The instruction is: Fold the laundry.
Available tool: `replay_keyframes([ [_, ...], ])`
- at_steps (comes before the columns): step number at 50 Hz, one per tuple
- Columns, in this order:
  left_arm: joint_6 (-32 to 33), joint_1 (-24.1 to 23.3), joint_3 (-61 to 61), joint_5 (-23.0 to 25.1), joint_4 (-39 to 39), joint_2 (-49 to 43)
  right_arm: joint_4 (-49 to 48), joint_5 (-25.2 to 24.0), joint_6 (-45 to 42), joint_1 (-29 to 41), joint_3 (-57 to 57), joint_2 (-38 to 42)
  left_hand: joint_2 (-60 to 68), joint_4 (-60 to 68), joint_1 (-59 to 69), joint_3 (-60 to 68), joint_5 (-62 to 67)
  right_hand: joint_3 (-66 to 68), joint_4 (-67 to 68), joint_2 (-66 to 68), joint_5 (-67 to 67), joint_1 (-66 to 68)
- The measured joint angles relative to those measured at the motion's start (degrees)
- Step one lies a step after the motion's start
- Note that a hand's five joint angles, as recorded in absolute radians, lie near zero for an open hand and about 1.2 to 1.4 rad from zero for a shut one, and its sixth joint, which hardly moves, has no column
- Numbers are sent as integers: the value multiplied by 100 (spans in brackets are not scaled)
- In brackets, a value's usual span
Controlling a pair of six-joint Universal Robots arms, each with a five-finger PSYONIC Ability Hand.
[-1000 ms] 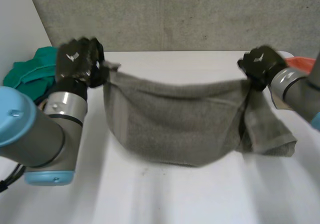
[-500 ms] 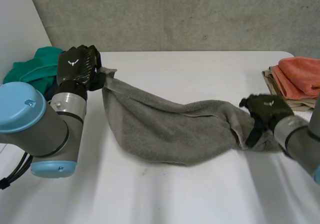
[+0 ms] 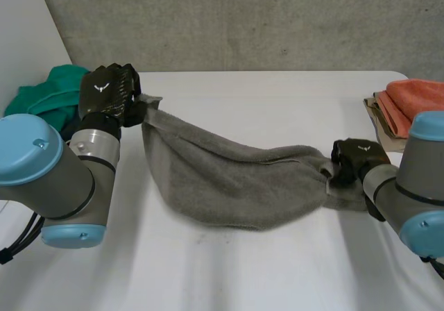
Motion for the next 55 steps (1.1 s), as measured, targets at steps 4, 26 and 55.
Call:
replay_keyframes([
  [4,-2,41,5,1,-146,148,98,86,-123,15,-312,-75,0,0,0,0,0,21,44,3,127,191],
  [26,238,409,892,43,-1633,-115,2384,134,-4914,10,-1417,-841,2,1,0,4,0,20,47,3,158,199],
  [55,606,386,1451,-882,1287,-480,-2482,98,-4001,151,-1638,-155,7,2,0,6,0,21,48,3,158,227],
])
